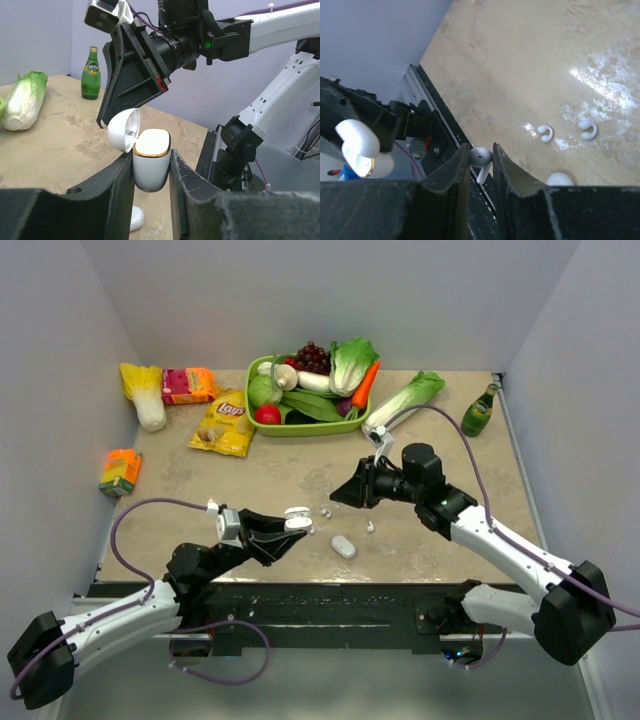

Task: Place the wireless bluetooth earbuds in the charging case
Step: Insert the right earbud into the right side groove of the charging case.

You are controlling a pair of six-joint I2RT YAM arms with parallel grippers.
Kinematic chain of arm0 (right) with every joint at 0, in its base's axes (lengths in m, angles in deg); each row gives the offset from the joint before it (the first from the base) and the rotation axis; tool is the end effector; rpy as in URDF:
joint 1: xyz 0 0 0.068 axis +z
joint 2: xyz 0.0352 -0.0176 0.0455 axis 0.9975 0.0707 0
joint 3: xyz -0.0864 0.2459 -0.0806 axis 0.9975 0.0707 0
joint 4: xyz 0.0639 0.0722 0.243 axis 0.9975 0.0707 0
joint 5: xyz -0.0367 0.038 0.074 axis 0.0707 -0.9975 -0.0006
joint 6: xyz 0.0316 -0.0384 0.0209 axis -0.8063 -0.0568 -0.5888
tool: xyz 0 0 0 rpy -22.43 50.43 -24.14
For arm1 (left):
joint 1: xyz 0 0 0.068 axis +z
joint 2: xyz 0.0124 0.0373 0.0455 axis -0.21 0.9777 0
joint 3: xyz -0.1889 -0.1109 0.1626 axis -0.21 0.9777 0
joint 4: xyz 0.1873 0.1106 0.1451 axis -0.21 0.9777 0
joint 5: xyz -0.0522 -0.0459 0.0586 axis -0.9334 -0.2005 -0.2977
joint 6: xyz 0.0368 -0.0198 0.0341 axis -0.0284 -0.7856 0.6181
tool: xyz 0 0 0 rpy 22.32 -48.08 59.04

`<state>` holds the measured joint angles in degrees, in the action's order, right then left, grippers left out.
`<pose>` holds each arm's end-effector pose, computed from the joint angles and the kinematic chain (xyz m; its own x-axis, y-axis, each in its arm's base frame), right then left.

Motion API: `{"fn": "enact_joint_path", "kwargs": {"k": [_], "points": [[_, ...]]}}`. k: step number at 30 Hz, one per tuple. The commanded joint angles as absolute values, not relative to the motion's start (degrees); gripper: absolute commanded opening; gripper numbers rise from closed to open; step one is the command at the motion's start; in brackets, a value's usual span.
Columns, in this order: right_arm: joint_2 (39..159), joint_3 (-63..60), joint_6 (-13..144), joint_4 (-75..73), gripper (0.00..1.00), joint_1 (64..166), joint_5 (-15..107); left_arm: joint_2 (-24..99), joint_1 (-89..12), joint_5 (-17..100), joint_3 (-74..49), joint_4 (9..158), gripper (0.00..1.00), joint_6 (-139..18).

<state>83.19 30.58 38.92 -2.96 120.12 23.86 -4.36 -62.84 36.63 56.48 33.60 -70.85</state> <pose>0.2032 0.1595 0.2801 -0.7280 0.0837 -0.6805 -0.5655 0.4880 0.6649 0.0841 -0.1154 0.2260 -0.1150 -0.4342 -0.8934 0.9096 0.3154 -0.2704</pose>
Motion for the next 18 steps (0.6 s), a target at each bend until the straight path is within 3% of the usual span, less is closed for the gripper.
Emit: {"fn": "enact_joint_path", "kwargs": {"k": [1,18], "points": [[80.80,31.34,39.59,-9.96,0.00,119.96,19.48,-5.68,-63.10,37.78,58.52,32.60,0.00,-70.27],[79.22,32.57,38.62,-12.95,0.00,119.96,16.84,-5.86,-63.10,38.22,58.07,33.39,0.00,-70.27]]}}
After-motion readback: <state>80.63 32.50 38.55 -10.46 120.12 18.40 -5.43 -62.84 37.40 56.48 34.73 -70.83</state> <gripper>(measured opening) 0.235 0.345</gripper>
